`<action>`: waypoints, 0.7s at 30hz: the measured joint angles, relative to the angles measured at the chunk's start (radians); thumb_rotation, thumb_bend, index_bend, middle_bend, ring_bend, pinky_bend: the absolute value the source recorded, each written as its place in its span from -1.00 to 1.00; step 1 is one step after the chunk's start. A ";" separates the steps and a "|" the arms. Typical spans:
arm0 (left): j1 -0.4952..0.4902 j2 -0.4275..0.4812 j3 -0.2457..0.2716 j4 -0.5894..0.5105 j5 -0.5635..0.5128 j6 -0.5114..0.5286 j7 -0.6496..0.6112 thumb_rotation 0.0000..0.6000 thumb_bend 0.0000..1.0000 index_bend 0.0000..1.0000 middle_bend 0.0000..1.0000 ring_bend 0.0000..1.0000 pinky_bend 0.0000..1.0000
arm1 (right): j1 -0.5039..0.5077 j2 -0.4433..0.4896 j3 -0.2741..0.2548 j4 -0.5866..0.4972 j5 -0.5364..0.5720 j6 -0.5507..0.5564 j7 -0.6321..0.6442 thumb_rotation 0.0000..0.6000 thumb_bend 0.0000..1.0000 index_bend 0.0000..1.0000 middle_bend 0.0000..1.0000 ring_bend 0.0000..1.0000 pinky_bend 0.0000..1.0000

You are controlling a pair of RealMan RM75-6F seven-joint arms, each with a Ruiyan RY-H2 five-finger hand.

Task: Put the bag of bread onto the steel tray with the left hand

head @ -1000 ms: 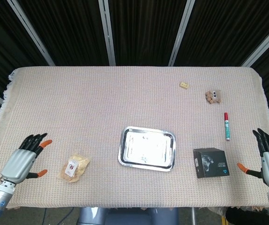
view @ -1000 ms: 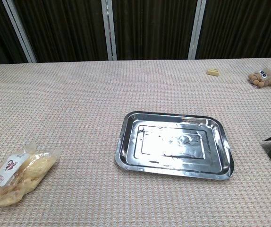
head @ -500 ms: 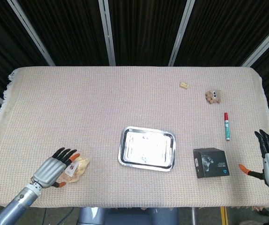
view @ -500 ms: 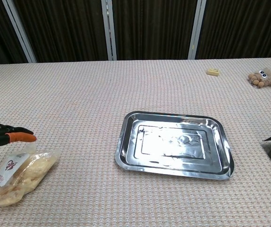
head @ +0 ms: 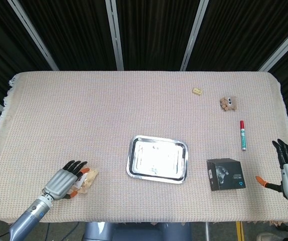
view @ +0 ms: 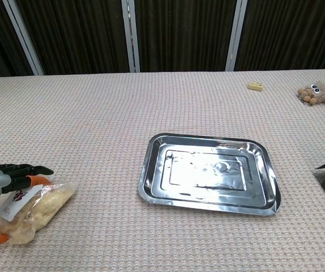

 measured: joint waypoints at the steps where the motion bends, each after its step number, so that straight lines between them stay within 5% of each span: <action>1: 0.001 -0.015 -0.003 0.017 0.005 0.015 -0.009 1.00 0.05 -0.23 -0.87 -0.82 -0.27 | -0.001 0.001 0.000 0.000 0.001 0.000 0.000 1.00 -0.92 -1.00 -1.00 -1.00 -1.00; 4: 0.006 -0.051 -0.010 0.061 0.030 0.064 -0.047 1.00 0.22 0.12 -0.61 -0.55 -0.01 | -0.001 0.000 0.000 0.000 0.002 0.000 -0.001 1.00 -0.92 -1.00 -1.00 -1.00 -1.00; 8: 0.011 -0.084 -0.021 0.109 0.070 0.136 -0.106 1.00 0.26 0.26 -0.52 -0.48 0.02 | -0.001 0.000 0.001 0.001 0.005 -0.003 0.000 1.00 -0.92 -1.00 -1.00 -1.00 -1.00; 14: 0.001 -0.117 -0.067 0.137 0.135 0.248 -0.208 1.00 0.23 0.16 -0.50 -0.47 0.02 | 0.003 0.000 0.003 0.000 0.004 -0.007 -0.001 1.00 -0.92 -1.00 -1.00 -1.00 -1.00; 21: -0.065 -0.134 -0.106 0.120 0.148 0.208 -0.193 1.00 0.22 0.08 -0.52 -0.47 0.01 | 0.006 0.002 0.004 -0.005 -0.004 -0.006 0.001 1.00 -0.92 -1.00 -1.00 -1.00 -1.00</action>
